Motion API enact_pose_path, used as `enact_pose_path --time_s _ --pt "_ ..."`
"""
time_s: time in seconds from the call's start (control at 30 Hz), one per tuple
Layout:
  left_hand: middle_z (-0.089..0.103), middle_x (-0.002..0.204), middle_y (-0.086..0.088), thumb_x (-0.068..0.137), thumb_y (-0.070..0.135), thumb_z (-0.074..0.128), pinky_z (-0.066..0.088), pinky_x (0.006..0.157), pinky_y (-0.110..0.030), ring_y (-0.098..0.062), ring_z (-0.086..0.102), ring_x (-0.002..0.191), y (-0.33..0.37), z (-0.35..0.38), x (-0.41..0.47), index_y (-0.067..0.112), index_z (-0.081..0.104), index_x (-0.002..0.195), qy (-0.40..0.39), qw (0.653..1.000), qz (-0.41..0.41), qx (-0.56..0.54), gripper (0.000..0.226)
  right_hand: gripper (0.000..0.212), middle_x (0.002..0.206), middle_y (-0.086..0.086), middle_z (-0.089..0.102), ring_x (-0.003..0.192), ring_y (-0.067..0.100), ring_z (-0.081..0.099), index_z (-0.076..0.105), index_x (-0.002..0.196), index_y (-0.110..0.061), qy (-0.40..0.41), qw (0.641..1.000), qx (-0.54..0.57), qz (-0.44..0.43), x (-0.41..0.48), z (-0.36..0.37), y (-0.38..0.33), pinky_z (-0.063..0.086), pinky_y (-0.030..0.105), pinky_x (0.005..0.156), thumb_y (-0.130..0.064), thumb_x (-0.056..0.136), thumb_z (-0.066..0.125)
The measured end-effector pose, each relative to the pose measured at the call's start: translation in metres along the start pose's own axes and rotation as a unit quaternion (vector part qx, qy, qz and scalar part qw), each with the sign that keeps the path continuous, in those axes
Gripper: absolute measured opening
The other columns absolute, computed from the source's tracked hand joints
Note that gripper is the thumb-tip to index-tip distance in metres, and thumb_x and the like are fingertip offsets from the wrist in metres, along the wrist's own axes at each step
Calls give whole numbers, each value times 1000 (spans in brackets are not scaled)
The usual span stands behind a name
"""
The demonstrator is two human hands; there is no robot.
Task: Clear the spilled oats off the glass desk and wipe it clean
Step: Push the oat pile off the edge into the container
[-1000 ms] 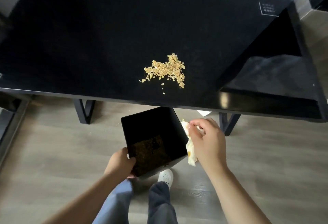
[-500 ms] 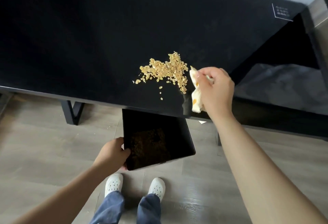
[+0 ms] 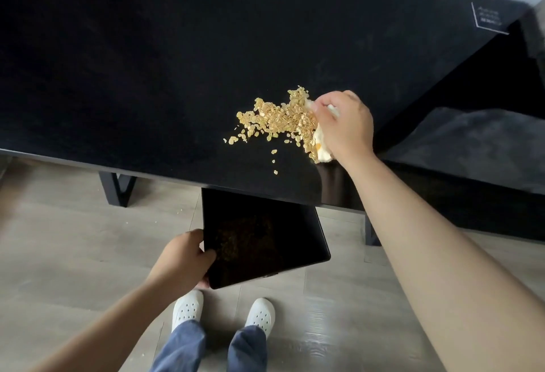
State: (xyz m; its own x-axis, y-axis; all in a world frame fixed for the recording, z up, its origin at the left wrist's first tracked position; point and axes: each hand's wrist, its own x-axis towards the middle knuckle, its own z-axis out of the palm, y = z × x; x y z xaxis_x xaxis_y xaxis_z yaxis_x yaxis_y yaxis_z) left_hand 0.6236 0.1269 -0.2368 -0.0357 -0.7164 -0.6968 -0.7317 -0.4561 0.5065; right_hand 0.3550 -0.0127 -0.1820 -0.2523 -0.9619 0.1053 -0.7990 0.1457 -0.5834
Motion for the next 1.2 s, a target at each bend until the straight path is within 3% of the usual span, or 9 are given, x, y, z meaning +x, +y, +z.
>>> enact_pose_path --time_s 0.27,0.37,0.5,0.6,0.93,1.2 --pt "62 44 -3 86 -4 45 51 43 -25 -23 65 43 0 -2 -9 12 56 86 -9 998 -11 -56 19 9 86 -9 59 74 4 56 69 86 -19 -49 993 48 -91 -101 4 -19 38 7 60 -24 90 62" --pt "62 45 -5 86 -4 46 52 44 -27 -23 65 43 -1 -4 -13 11 57 85 -5 998 -9 -65 18 10 86 -9 59 74 5 56 69 86 -18 -41 992 69 -98 -123 8 -23 41 12 60 -23 90 62" --pt "65 52 -10 85 -4 48 58 56 -43 -28 66 47 -4 -6 -12 10 58 84 -4 997 -12 -76 17 8 85 -8 58 76 7 58 70 86 -17 -63 987 117 -87 -144 9 -29 46 21 61 -18 89 63" --pt "66 55 -9 86 -3 47 58 56 -42 -27 67 47 -6 -9 -12 15 56 84 -8 998 -6 -64 21 7 85 -9 59 80 8 59 70 85 -17 -67 983 162 -52 -147 3 -33 46 19 64 -15 89 65" --pt "68 58 -11 86 0 48 58 58 -45 -24 67 48 -8 -20 -6 9 59 94 -12 999 2 -32 16 10 86 -6 57 78 -2 52 69 81 -23 57 987 148 7 -41 -25 -35 38 9 68 -27 88 62" --pt "70 61 -10 86 1 46 58 61 -47 -22 68 50 -9 -26 -1 11 60 104 -17 999 -4 -27 25 11 100 -2 63 86 5 56 68 85 -23 56 996 64 16 49 6 -19 40 8 68 -23 90 58"
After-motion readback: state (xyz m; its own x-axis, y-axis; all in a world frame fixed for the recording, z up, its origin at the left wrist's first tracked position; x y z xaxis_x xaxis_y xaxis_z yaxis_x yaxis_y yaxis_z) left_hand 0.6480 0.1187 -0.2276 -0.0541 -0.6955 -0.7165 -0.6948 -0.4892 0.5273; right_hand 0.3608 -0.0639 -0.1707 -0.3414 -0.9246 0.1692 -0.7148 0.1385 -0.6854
